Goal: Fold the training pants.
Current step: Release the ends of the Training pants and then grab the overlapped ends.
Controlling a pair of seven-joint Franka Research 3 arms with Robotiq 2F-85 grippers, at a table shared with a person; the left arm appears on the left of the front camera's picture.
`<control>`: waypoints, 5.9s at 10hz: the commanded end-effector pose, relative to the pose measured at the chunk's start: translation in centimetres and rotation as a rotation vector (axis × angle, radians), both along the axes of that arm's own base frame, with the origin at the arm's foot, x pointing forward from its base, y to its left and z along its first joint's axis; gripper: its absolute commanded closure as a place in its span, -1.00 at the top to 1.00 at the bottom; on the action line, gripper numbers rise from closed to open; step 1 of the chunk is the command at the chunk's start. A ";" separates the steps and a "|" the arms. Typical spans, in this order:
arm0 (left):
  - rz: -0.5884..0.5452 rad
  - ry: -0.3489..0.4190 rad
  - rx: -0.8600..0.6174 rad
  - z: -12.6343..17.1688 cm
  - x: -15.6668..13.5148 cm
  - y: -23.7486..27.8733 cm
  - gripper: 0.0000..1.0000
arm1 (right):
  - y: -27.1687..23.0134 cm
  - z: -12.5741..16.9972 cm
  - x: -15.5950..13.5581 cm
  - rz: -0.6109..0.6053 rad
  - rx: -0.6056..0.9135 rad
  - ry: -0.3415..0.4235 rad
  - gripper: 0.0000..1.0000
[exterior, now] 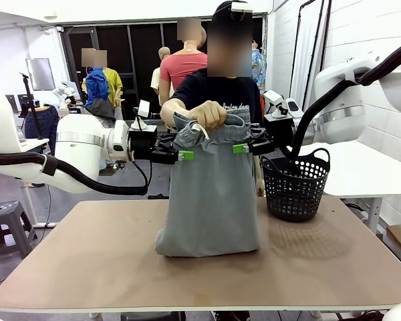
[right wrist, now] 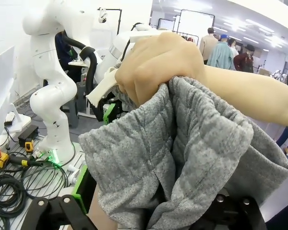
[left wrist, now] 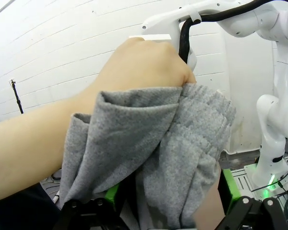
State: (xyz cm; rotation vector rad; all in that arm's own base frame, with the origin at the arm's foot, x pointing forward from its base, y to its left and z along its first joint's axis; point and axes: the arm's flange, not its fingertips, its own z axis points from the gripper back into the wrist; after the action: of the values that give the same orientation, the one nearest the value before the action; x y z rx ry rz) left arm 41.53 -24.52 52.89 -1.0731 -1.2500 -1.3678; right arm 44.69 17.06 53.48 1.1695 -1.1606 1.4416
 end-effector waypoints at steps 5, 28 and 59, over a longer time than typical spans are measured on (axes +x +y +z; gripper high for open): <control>0.101 -0.030 -0.011 0.4 -0.9 1.8 1.00 | -1.9 -0.2 -0.7 -0.073 -0.035 0.012 1.00; 0.352 -0.033 0.003 -1.4 -4.3 3.3 1.00 | -4.7 -2.2 -2.0 -0.099 -0.020 0.070 1.00; 0.018 0.106 -0.104 -3.2 -0.4 -5.5 1.00 | 0.9 -3.8 -1.2 -0.079 -0.017 0.147 1.00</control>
State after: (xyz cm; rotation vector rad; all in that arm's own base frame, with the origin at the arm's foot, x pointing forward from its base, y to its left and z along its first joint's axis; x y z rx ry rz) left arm 41.53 -29.37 48.80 -1.1982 -1.2563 -1.2453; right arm 42.84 18.15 49.37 1.1790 -1.1263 1.2658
